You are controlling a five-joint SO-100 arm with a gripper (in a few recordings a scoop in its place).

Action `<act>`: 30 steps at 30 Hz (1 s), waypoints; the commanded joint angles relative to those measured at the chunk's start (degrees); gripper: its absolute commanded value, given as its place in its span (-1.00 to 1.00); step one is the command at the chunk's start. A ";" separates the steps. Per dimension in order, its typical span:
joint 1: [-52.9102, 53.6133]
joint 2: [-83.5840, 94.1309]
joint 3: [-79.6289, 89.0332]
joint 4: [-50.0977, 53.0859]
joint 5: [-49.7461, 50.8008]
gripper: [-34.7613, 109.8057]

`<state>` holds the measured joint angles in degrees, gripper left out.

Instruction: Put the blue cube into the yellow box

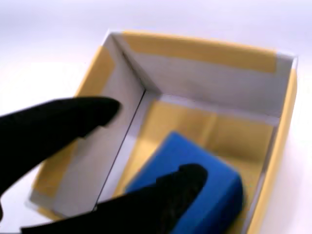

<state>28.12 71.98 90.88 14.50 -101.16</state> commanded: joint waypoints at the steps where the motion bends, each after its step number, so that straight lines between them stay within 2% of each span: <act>1: 0.09 5.98 -2.72 -4.83 -0.26 0.00; 5: -1.49 11.87 -0.88 -5.01 1.14 -0.01; 9: -3.96 20.74 2.46 -4.31 1.41 -0.11; 16: -12.04 40.08 14.06 4.66 2.02 -0.32; 25: -29.36 67.32 47.02 3.60 -1.32 -0.48; 30: -33.75 81.83 63.72 3.87 -3.08 -0.52</act>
<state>-3.16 142.65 148.62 18.90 -102.83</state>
